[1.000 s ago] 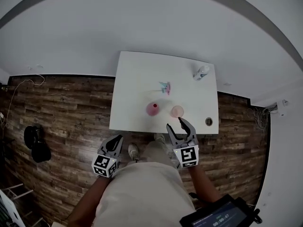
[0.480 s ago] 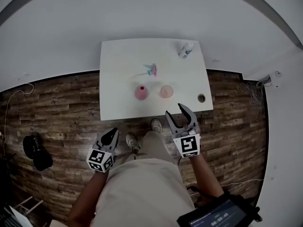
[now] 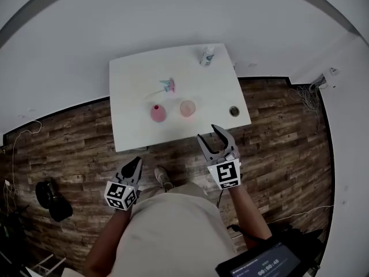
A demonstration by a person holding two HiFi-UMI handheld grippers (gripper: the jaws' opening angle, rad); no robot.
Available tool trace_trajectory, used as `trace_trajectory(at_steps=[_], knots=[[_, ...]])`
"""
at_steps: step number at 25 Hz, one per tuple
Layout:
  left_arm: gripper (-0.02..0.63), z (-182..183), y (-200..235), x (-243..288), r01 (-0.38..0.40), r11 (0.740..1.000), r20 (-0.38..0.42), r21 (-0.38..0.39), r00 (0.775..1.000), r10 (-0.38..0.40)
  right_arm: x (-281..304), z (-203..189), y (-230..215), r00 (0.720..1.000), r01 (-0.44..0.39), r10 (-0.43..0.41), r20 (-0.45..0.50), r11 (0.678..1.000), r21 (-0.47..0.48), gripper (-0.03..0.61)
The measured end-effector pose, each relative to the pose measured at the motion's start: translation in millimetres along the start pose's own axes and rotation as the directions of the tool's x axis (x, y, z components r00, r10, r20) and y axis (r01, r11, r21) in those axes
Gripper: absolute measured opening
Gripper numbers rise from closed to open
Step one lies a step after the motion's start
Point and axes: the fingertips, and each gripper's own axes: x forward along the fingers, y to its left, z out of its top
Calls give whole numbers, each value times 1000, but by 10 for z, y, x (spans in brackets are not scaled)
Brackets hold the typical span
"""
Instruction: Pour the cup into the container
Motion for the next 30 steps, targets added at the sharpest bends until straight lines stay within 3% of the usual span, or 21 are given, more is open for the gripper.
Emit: trace_trajectory(at_steps=[9,18,26,30], knots=[[12,5,-874,145,15,1000,-14,25,1000,-14,-1045,-269,-230,1000,-20,20,5,1000,9,218],[12,-288,-1870,-129,-14,1000,14,23,1000,14,-2180,-478,-522,999,36,-38,30,998,52,218],[12,-753,-2527,-602,-91,995,26,-28,995,92,-2912,-413,-289,993,-62,55,109,996,70,219],[12,-797,-2668,-842,-117,992,58,-44,991,120,-3081,-424,-165,988,-108,94,126,988,108,219]])
